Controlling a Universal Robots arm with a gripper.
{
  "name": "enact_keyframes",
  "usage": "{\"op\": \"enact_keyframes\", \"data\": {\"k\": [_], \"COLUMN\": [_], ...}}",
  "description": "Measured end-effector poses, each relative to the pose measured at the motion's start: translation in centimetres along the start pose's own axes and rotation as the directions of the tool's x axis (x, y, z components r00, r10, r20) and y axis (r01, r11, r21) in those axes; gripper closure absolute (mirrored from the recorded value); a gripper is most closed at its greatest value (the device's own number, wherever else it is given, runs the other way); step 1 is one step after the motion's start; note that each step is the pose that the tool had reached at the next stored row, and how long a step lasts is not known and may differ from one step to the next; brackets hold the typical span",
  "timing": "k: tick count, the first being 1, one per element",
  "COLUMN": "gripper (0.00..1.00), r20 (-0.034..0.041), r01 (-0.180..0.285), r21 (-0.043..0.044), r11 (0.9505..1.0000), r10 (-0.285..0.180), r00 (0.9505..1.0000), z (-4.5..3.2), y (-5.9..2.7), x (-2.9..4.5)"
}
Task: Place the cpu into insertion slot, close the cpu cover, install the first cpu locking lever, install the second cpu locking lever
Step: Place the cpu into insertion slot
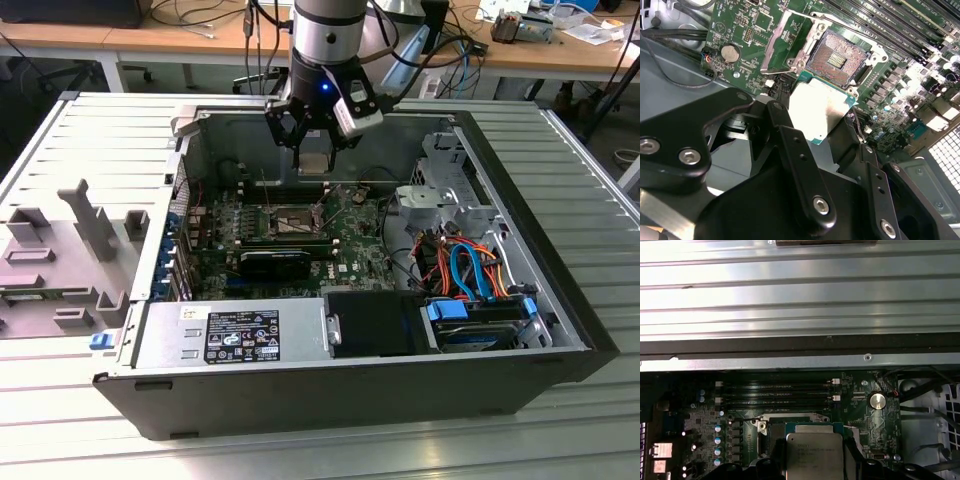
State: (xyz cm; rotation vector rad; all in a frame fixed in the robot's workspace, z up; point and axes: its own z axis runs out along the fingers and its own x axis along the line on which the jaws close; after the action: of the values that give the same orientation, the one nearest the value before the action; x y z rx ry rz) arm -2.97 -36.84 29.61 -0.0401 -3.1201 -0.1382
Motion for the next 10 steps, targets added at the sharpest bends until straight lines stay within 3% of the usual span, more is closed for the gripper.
{"op": "enact_keyframes", "data": {"k": [10], "gripper": [0.45], "r20": [0.0000], "r01": [0.000], "r21": [0.0000], "r11": [1.0000], "r10": [0.000], "r00": [1.0000], "z": [0.15], "y": [-0.01], "x": [0.00]}}
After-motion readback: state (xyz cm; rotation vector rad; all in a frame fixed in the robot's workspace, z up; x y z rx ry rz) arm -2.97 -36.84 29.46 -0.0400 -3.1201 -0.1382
